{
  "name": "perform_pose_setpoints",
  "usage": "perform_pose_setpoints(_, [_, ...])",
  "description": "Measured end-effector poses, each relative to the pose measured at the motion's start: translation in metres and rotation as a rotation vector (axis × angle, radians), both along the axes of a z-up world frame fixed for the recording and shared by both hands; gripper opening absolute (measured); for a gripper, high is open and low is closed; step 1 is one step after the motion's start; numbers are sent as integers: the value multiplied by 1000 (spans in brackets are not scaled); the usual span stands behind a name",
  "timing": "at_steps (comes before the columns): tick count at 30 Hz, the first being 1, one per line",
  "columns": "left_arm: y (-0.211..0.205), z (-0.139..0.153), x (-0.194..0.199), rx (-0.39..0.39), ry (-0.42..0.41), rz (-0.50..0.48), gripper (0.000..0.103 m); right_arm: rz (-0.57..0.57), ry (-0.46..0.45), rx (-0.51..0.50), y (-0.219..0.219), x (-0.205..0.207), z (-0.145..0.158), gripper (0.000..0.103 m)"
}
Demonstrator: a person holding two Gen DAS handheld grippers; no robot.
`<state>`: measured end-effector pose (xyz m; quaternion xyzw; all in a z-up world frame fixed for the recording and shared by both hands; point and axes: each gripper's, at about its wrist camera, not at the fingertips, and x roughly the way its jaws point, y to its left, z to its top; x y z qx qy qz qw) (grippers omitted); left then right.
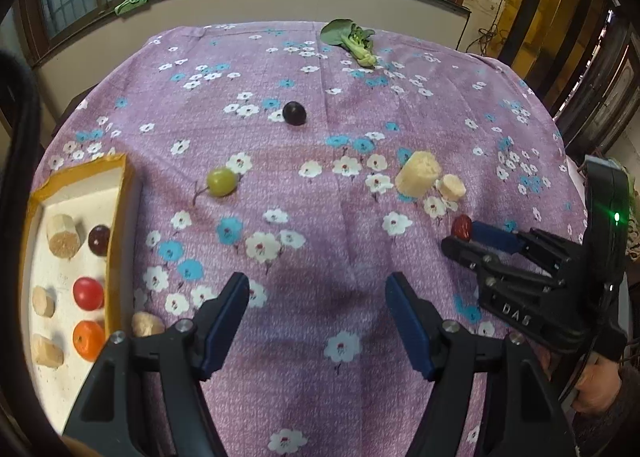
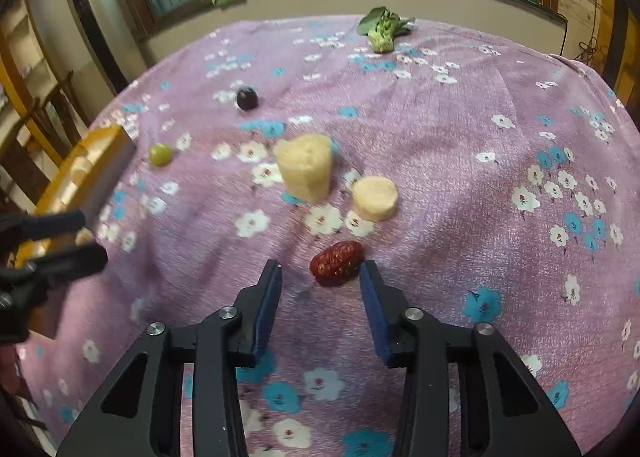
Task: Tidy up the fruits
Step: 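Grasp the red date with the right gripper, then grasp a yam chunk with the left gripper while the right gripper holds the date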
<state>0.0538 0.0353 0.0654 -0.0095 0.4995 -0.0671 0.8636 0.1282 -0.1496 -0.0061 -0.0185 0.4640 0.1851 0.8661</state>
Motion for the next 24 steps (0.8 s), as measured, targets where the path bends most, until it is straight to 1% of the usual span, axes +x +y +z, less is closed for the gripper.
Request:
perform_pose_setpoints(4, [-19, -2, 16, 17, 4, -34, 73, -3, 5, 38, -4, 5, 1, 39])
perform_pose_setpoints(5, [-25, -4, 21, 19, 6, -46, 73, -8, 1, 27, -5, 6, 1, 37])
perform_pose_setpoints(6, [-30, -5, 26, 21, 8, -56, 73, -11, 3, 14, -5, 7, 0, 28])
perform_pose_setpoints(7, [-35, -6, 31, 23, 10, -61, 73, -16, -4, -2, -7, 6, 0, 25])
perform_pose_setpoints(10, [-48, -9, 49, -4, 17, -72, 73, -26, 7, 27, -18, 4, 1, 25])
perform_pose_setpoints(12, [-55, -12, 59, -17, 22, -76, 73, -47, -1, 25, -27, -1, 3, 25])
perform_pose_setpoints(17, [-80, -17, 77, 6, 1, -122, 73, -60, 0, 39, -43, -9, 4, 25])
perform_pose_setpoints(21, [-96, -23, 87, 64, -15, -167, 73, -74, 13, 63, -51, -8, 0, 25])
perform_pose_setpoints(23, [-97, -28, 94, 59, -3, -158, 73, -77, 15, 69, -52, -7, -1, 25])
perform_pose_setpoints(24, [-95, -31, 98, 43, 13, -150, 72, -77, 14, 69, -52, -7, -1, 25])
